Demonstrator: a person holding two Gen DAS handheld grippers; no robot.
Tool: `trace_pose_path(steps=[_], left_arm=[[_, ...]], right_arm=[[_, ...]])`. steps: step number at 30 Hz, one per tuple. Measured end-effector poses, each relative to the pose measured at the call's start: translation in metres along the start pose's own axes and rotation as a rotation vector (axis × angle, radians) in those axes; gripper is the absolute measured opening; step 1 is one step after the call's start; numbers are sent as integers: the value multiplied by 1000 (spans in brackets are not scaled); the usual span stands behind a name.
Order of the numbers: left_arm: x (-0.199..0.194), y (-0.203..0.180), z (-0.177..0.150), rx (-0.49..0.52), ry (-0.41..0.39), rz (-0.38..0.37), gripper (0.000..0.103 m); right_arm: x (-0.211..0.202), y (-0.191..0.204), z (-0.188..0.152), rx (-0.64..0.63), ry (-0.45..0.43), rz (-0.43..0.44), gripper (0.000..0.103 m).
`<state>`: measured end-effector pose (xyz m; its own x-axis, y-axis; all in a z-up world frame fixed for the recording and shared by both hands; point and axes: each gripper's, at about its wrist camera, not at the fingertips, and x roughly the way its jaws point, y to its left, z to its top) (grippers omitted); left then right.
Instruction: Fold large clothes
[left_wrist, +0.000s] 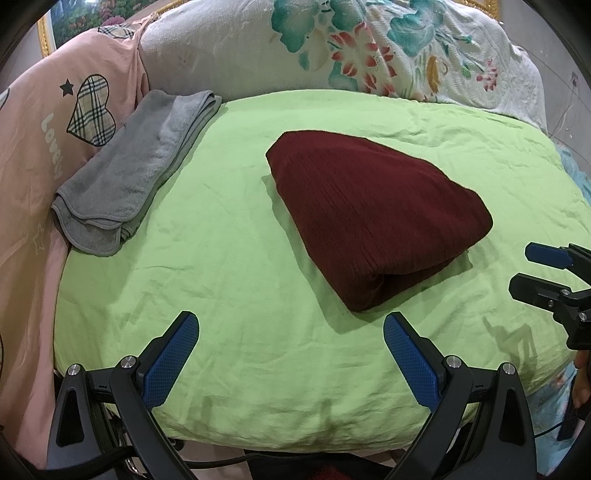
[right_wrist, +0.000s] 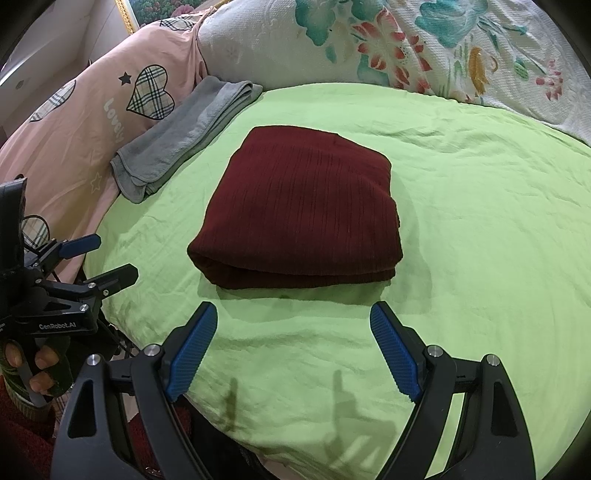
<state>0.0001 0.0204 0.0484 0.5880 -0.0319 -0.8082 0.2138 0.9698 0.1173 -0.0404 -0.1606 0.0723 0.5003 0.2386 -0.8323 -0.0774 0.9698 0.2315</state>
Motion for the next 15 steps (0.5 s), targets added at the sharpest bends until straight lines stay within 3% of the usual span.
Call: trace_pose_path(steps=[15], left_arm=[[8,2,15,-8,-5,-13,100]], right_arm=[[8,-9,18,-2,-6,10,85]])
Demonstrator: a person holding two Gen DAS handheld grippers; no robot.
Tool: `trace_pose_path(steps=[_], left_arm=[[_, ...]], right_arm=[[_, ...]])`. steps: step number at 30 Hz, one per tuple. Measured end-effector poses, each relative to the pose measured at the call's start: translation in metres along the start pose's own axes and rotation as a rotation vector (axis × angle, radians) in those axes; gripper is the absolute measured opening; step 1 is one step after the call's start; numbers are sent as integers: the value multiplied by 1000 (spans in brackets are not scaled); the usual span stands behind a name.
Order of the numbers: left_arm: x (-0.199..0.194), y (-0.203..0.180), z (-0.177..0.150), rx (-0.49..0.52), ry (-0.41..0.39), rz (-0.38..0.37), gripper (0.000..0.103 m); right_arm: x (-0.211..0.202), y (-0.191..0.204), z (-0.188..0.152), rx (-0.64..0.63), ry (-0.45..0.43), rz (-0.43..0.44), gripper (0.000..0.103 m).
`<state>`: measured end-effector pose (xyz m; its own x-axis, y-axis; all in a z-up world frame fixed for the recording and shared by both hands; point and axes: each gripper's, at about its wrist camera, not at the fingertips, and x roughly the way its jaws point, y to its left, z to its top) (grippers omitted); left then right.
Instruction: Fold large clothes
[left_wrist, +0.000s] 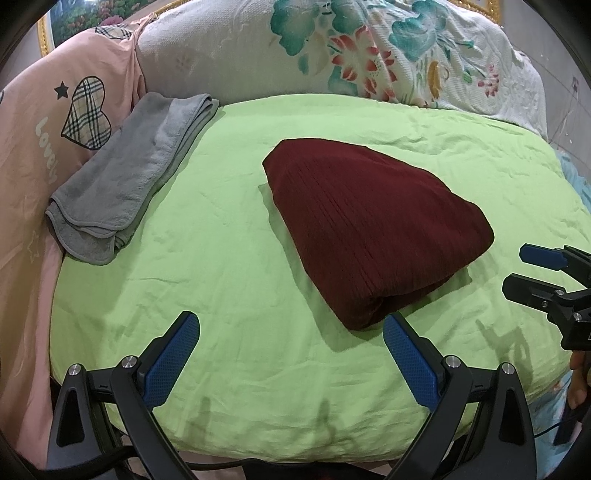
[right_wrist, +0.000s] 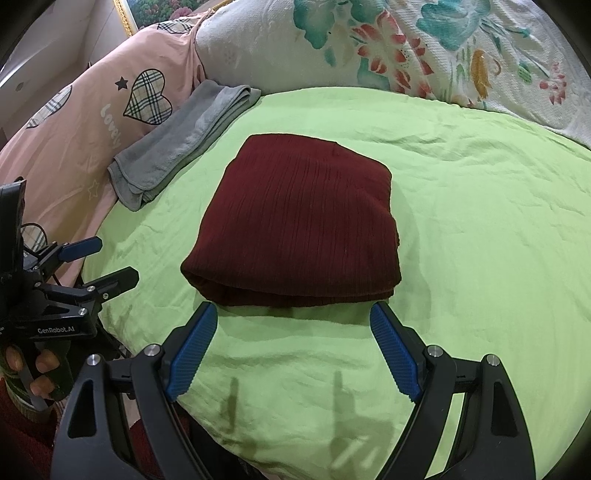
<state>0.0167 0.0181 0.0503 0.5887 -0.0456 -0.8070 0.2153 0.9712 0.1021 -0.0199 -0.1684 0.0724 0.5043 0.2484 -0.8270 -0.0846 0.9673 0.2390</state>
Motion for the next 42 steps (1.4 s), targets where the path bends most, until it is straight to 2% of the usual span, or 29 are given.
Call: trace_pose_path(steps=[42], left_arm=[[8,-3,14,6,7,-11,100]], right_arm=[[5,-4,11,8,-11,5,85]])
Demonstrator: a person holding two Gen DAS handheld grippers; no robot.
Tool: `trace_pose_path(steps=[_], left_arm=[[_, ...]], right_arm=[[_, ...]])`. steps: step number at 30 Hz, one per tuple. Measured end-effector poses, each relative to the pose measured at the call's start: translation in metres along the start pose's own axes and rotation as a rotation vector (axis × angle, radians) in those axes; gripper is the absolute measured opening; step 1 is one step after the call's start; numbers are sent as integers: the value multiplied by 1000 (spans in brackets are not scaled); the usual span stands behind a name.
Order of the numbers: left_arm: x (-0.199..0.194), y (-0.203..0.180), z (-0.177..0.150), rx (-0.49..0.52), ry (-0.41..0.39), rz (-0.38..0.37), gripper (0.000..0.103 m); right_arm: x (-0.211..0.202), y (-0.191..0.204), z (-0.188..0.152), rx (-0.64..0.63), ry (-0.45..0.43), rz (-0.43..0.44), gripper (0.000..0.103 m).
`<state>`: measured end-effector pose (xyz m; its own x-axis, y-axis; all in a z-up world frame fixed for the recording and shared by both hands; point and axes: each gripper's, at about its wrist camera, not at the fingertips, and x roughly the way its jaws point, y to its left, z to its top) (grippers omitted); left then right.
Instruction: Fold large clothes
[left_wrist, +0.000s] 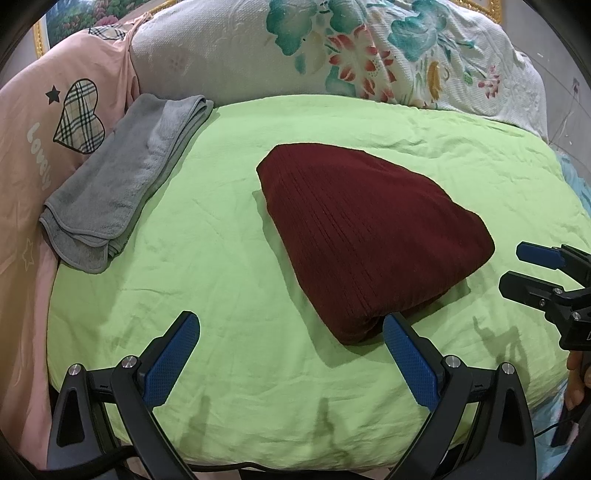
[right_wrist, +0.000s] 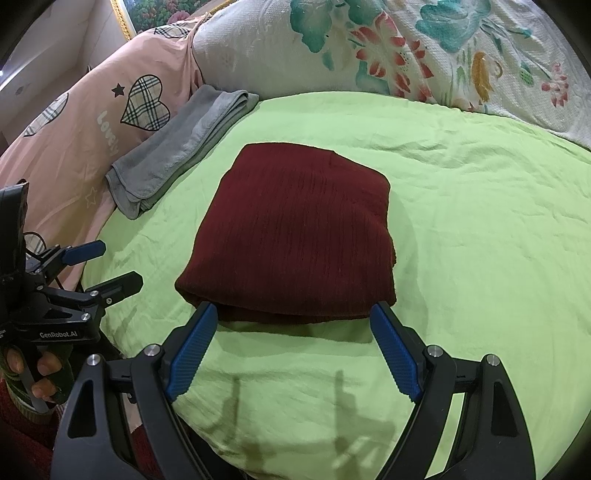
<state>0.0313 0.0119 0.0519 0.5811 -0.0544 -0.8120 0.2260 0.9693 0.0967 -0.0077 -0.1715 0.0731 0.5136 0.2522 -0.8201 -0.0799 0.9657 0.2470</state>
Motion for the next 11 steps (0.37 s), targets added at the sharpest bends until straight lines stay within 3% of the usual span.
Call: trace_pose_path(steps=[11], left_arm=[[0,1,0,-3,-1,-2,100]], right_arm=[[0,0,1,0,0,1,85]])
